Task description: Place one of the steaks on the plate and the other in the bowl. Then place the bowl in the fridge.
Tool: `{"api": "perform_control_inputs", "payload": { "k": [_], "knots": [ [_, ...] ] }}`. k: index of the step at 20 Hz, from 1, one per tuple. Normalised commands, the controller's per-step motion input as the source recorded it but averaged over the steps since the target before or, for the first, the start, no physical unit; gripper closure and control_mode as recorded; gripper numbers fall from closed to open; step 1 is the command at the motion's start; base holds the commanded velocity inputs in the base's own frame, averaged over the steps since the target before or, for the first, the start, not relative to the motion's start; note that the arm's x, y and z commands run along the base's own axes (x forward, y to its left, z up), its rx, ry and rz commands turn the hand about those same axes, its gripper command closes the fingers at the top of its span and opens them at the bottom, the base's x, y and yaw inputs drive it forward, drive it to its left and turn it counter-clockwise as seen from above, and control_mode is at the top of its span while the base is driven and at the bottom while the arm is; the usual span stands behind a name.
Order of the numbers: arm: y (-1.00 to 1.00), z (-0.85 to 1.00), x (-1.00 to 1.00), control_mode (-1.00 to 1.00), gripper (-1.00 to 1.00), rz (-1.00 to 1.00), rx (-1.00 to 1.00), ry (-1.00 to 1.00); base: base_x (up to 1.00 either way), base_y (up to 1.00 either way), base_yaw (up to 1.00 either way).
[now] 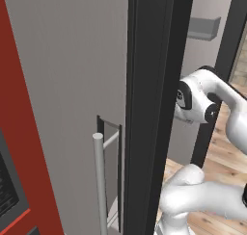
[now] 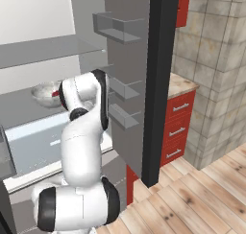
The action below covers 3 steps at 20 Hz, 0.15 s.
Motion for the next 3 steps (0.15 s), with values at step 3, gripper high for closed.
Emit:
{"api": "perform_control_inputs", "payload": {
  "k": [3],
  "knots": [
    [-0.69, -0.2, -1.0, -1.0, -1.0, 0.0, 0.0, 0.0, 0.0, 0.0, 0.0]
  ]
}}
